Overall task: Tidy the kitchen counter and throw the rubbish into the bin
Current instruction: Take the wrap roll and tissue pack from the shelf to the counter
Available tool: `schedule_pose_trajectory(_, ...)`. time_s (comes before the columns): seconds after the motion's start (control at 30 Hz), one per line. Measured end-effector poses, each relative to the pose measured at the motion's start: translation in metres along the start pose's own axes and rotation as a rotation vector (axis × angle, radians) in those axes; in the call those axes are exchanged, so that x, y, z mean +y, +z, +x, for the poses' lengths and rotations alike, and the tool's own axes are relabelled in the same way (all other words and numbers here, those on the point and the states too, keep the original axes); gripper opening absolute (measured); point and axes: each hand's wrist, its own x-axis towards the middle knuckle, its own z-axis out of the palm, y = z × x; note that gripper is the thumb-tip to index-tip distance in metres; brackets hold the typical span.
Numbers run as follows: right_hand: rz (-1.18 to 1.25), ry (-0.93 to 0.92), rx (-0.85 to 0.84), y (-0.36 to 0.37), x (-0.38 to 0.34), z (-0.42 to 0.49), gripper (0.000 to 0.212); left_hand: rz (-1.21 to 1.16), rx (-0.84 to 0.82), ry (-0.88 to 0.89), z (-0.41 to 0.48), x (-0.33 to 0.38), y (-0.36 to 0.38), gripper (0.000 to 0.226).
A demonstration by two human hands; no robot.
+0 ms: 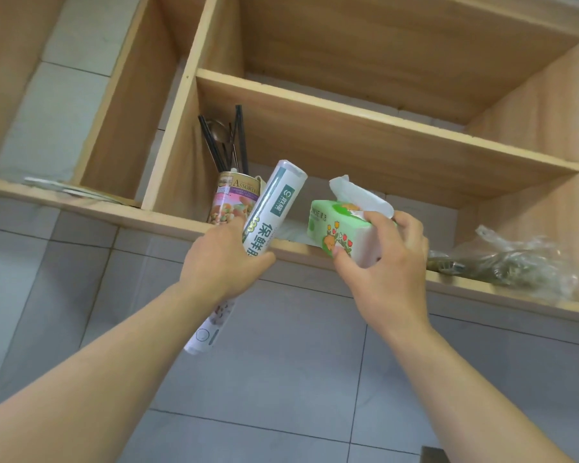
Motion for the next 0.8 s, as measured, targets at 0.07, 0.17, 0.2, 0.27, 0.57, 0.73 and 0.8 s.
schedule_pose_trajectory(0.07, 0.025, -0.012, 0.014, -0.018, -0.001, -0.009, 0.055, 0.005, -0.018, -0.014, -0.004, 0.005, -0.001, 0.037)
schedule_pose_trajectory(0.17, 0.057, -0.008, 0.049, -0.045, -0.002, -0.029, 0.057, 0.006, -0.005, -0.025, -0.024, 0.018, -0.001, 0.041)
schedule_pose_trajectory(0.2, 0.073, 0.005, 0.059, -0.054, -0.001, -0.038, 0.057, -0.004, 0.002, -0.021, -0.035, 0.023, -0.002, 0.043)
schedule_pose_trajectory(0.27, 0.112, 0.048, 0.072, -0.072, 0.004, -0.061, 0.056, -0.042, -0.015, -0.003, -0.061, 0.036, -0.003, 0.041)
schedule_pose_trajectory(0.57, 0.187, 0.353, 0.032, -0.159, 0.042, -0.173, 0.054, -0.322, -0.200, -0.223, -0.222, 0.101, 0.003, 0.028)
schedule_pose_trajectory(0.73, 0.177, 0.447, -0.044, -0.221, 0.072, -0.229, 0.055, -0.360, -0.289, -0.352, -0.307, 0.143, 0.015, 0.025)
schedule_pose_trajectory(0.8, 0.154, 0.485, -0.048, -0.251, 0.084, -0.249, 0.054, -0.353, -0.330, -0.391, -0.339, 0.159, 0.019, 0.027)
